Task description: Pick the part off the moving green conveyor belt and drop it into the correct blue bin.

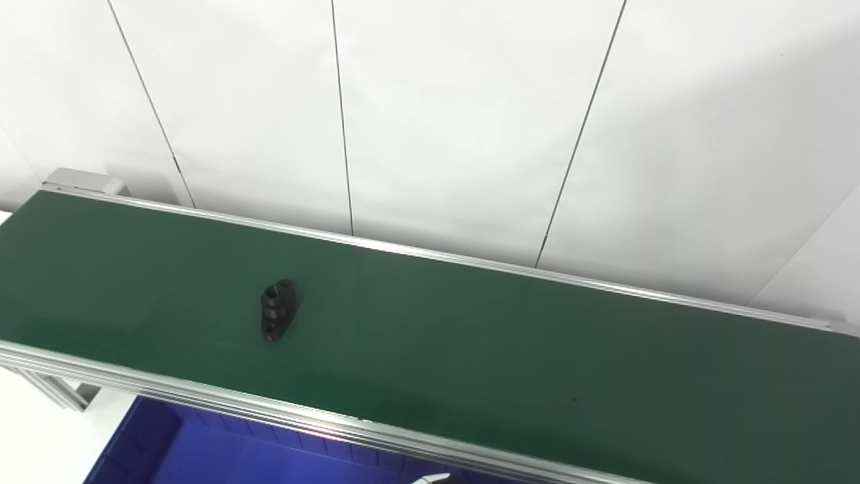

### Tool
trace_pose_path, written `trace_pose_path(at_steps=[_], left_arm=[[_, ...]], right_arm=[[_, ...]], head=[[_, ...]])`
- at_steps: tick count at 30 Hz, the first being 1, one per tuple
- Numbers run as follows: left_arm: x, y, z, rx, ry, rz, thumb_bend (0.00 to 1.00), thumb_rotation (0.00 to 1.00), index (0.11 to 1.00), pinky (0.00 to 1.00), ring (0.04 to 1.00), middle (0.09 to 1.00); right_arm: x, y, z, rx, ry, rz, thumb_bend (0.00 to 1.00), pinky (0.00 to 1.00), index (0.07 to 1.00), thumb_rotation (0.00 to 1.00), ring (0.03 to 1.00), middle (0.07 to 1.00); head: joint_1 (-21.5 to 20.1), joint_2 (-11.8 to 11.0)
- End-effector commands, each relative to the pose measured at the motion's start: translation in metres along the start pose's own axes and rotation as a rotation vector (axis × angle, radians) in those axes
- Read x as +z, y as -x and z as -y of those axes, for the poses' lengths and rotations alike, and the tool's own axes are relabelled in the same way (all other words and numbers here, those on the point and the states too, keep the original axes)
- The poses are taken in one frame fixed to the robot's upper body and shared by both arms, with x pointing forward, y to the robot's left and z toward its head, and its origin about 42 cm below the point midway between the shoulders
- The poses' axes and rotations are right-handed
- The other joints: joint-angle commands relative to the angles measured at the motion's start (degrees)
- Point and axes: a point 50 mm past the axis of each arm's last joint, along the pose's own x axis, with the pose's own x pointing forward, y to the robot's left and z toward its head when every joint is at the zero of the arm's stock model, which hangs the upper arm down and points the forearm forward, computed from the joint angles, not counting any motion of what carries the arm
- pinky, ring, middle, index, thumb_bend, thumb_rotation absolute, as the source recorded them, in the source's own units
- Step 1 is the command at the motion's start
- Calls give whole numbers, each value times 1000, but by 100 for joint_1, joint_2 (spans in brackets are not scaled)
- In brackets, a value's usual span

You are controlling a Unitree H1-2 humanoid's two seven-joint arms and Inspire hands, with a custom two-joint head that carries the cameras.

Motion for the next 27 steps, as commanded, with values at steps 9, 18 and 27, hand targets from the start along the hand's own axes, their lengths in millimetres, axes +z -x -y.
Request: trace_pose_path(at_steps=[9, 18, 27], left_arm=[[6, -3, 11, -20, 33, 43, 1000, 946, 812, 761, 816, 825], [6, -6, 12, -17, 29, 47, 995, 954, 818, 753, 813, 831], [4, -9, 13, -16, 34, 40, 1000, 951, 817, 763, 815, 828]], right_arm=[[54, 3, 9, 45, -56, 257, 983, 1000, 982, 913, 1000, 969], [92, -13, 14, 4, -55, 434, 1000, 776, 945, 861, 832, 871], [134, -56, 7, -28, 42, 583, 949, 623, 934, 782, 764, 840]], head=[[23, -33], [35, -36], [39, -61]])
